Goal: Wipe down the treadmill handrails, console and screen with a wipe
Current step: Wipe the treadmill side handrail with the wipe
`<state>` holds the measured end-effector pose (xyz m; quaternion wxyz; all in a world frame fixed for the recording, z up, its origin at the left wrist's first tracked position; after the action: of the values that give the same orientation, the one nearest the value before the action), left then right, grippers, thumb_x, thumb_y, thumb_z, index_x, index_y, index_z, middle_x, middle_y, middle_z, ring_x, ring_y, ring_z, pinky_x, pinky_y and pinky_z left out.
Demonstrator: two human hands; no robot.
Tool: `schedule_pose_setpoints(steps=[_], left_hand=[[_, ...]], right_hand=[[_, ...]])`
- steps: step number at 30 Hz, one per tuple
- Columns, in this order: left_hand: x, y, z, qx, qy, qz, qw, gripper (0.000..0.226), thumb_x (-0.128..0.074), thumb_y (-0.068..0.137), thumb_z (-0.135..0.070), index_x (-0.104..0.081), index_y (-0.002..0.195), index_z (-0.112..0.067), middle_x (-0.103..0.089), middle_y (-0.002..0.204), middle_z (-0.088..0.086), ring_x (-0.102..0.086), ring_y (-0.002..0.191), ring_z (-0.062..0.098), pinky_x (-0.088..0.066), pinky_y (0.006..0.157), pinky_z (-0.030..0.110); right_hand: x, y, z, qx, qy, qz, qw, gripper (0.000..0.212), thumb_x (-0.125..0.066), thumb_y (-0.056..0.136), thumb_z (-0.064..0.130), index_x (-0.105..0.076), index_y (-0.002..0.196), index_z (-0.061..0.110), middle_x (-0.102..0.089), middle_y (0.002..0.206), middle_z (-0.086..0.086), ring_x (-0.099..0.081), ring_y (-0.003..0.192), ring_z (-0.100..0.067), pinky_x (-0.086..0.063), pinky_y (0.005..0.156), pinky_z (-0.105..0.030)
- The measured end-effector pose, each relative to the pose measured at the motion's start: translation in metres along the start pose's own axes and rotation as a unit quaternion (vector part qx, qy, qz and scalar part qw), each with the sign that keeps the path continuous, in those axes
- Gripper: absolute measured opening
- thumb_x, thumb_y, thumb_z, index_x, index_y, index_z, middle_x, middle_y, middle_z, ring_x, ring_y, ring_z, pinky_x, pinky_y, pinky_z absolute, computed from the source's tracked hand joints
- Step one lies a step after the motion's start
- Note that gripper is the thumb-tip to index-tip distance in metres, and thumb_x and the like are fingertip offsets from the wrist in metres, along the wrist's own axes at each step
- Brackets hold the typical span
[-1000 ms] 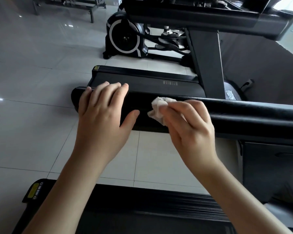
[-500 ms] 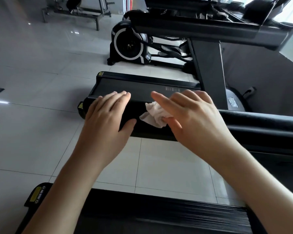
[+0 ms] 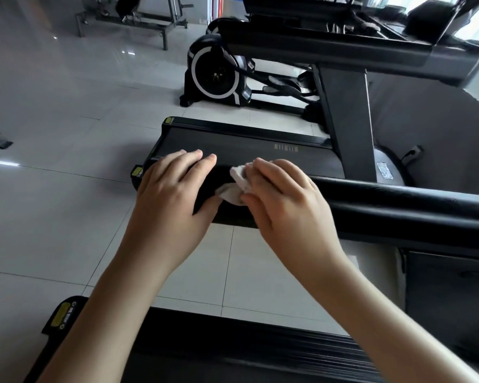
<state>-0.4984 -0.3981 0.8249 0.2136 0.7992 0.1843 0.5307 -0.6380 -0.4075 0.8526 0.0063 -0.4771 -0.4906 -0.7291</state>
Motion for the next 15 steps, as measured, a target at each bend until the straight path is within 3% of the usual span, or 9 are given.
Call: schedule_pose_setpoints(steps=[3, 8, 12, 15], left_hand=[[0.001, 0.000, 0.002, 0.002, -0.002, 0.006, 1.000, 0.059, -0.042, 0.084, -0.042, -0.057, 0.132, -0.011, -0.057, 0.133, 0.009, -0.043, 0.127, 0.028, -0.031, 0.106, 0.039], [0.002, 0.002, 0.002, -0.003, -0.011, 0.006, 1.000, 0.060, -0.042, 0.084, -0.042, -0.057, 0.132, -0.010, -0.057, 0.133, 0.010, -0.044, 0.127, 0.029, -0.031, 0.106, 0.039], [0.004, 0.004, 0.004, -0.018, -0.011, 0.012, 1.000, 0.060, -0.043, 0.082, -0.040, -0.058, 0.131, -0.008, -0.058, 0.132, 0.009, -0.047, 0.125, 0.028, -0.028, 0.105, 0.032], [0.004, 0.005, 0.005, -0.016, -0.019, 0.020, 1.000, 0.060, -0.042, 0.081, -0.041, -0.059, 0.130, -0.009, -0.059, 0.132, 0.008, -0.049, 0.124, 0.028, -0.033, 0.105, 0.037]], right_hand=[[0.013, -0.008, -0.012, -0.004, 0.010, -0.017, 1.000, 0.033, -0.052, 0.080, -0.008, -0.071, 0.106, 0.000, -0.069, 0.110, -0.010, -0.064, 0.101, -0.029, -0.054, 0.085, -0.038], [0.001, -0.006, -0.002, 0.008, 0.019, -0.015, 1.000, 0.045, -0.037, 0.082, -0.006, -0.069, 0.113, 0.000, -0.067, 0.116, -0.014, -0.062, 0.109, -0.032, -0.050, 0.094, -0.040], [-0.006, -0.028, -0.005, 0.075, 0.000, -0.009, 0.997, 0.032, -0.055, 0.092, -0.005, -0.063, 0.123, -0.002, -0.060, 0.130, -0.016, -0.056, 0.122, -0.031, -0.046, 0.101, -0.046], [-0.004, -0.036, -0.009, 0.113, -0.024, -0.041, 0.992, 0.034, -0.066, 0.092, 0.004, -0.061, 0.125, -0.001, -0.056, 0.133, -0.015, -0.054, 0.125, -0.030, -0.046, 0.100, -0.047]])
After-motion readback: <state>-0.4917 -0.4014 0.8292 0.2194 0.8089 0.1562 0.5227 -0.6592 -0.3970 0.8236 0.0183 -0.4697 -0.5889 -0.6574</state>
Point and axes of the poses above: each hand's wrist, its own y-axis towards the middle knuckle, its own x-axis out of the back of the hand, z = x × y, the point moved 8 cm from there along y, towards the middle knuckle
